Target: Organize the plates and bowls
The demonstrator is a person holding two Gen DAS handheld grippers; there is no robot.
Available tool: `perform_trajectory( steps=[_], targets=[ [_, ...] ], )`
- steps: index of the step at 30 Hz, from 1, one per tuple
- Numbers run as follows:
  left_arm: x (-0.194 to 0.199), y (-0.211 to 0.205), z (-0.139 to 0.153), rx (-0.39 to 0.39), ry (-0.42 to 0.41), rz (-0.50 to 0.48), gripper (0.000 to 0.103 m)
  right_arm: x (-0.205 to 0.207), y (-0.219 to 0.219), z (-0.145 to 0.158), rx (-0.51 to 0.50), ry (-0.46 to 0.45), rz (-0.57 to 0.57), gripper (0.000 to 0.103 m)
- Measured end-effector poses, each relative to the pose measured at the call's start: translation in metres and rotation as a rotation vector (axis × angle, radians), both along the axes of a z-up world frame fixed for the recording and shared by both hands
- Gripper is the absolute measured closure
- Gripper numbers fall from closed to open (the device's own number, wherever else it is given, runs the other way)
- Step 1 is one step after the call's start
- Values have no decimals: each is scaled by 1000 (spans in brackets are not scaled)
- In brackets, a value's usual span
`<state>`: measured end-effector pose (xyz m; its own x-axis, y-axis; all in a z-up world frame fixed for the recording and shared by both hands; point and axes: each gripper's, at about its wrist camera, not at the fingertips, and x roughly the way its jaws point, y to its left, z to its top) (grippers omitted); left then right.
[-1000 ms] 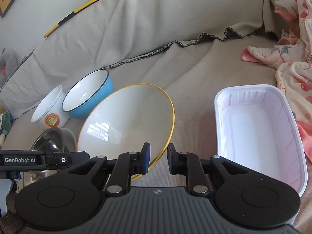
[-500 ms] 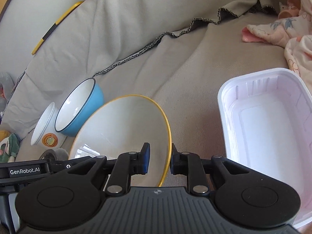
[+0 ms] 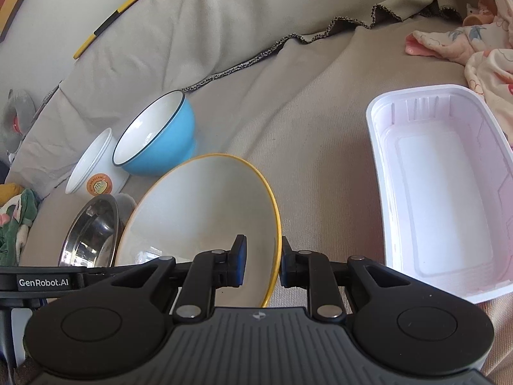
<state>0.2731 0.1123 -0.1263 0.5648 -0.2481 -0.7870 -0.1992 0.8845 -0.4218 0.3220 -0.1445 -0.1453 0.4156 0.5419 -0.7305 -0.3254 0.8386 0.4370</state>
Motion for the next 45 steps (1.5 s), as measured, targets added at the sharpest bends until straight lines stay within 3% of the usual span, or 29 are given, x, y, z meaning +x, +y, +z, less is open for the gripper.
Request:
perform_trajectory(
  steps=[6, 10, 13, 16, 18, 20, 22, 24, 25, 27, 29, 31, 32, 34, 36, 38, 41, 43, 45],
  targets=[
    [3, -4, 1, 9, -12, -11, 79, -1, -2, -1, -8, 2, -9, 83],
    [3, 4, 5, -41, 2, -33, 78, -1, -1, 0, -34, -10, -10, 83],
    [-6, 25, 27, -70, -49, -20, 78, -4, -4, 14, -69, -80, -2, 81],
    [1, 58, 56, -87, -119, 43, 78, -6, -2, 45, -150, -210, 8, 69],
    [20, 80, 74, -25, -135, 100, 78, -3, 6, 66, -213, -286, 5, 54],
    [47, 98, 90, 67, -156, 105, 78, 2, 18, 88, -264, -365, -13, 51],
    [73, 118, 94, 95, -154, 93, 78, 9, 30, 107, -284, -405, -23, 45],
    [84, 133, 89, 83, -193, 88, 78, 23, 41, 119, -244, -351, -2, 33],
    [84, 140, 84, 71, -235, 79, 78, 35, 47, 121, -205, -278, 24, 33],
    [93, 148, 74, 60, -215, 49, 78, 56, 61, 116, -140, -144, 50, 33],
    [99, 148, 72, 126, -220, 44, 78, 76, 82, 101, -98, -41, 54, 33],
    [104, 149, 67, 232, -223, 63, 78, 92, 108, 83, -115, -24, 50, 33],
    [108, 151, 64, 232, -213, 67, 78, 98, 119, 75, -130, -23, 49, 35],
    [117, 158, 56, 182, -194, 62, 78, 110, 144, 54, -167, 10, 60, 47],
    [125, 158, 49, 187, -179, 52, 78, 118, 158, 38, -177, 69, 67, 59],
    [132, 157, 44, 187, -165, 45, 78, 121, 165, 23, -160, 128, 82, 64],
    [141, 156, 37, 177, -137, 46, 77, 116, 168, 18, -146, 139, 93, 67],
    [145, 155, 33, 152, -122, 33, 67, 116, 168, 18, -146, 136, 102, 68],
    [143, 158, 31, 64, -121, 13, 39, 117, 168, 17, -144, 143, 108, 70]
  ],
)
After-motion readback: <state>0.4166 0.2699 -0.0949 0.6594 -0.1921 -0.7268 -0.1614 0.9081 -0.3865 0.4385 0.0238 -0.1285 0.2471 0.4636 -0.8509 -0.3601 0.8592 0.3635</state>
